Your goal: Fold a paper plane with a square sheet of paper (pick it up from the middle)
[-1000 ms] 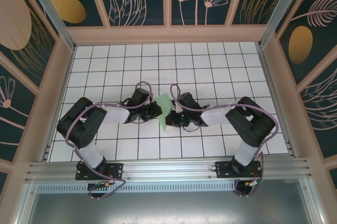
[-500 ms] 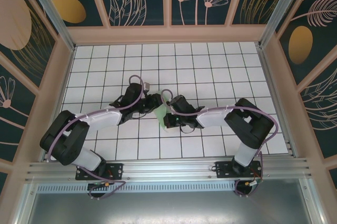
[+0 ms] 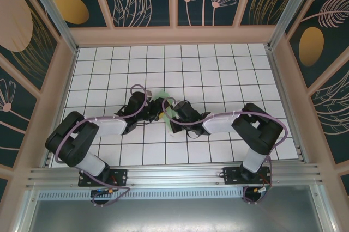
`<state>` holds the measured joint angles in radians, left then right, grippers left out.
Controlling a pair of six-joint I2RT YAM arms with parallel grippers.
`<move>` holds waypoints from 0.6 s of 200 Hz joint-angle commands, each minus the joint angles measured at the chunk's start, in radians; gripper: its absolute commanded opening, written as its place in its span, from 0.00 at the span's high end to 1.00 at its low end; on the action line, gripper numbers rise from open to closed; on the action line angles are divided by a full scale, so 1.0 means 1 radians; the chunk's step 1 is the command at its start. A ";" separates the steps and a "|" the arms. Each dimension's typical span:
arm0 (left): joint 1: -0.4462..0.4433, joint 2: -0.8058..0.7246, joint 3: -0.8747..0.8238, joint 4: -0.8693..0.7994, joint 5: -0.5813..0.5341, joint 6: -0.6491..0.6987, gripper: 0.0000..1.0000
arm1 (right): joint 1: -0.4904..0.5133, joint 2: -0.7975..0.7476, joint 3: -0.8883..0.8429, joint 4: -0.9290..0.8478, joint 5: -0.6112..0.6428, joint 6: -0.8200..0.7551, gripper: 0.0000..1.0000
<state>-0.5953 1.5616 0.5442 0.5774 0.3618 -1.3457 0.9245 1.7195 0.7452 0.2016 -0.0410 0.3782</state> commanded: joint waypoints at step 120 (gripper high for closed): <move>-0.004 0.048 0.073 -0.144 -0.007 -0.009 0.48 | 0.067 0.066 0.023 -0.039 0.163 -0.072 1.00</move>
<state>-0.5949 1.5837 0.5781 0.5190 0.3508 -1.3739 0.9714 1.7321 0.7532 0.2070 0.0689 0.3634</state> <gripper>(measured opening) 0.526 0.069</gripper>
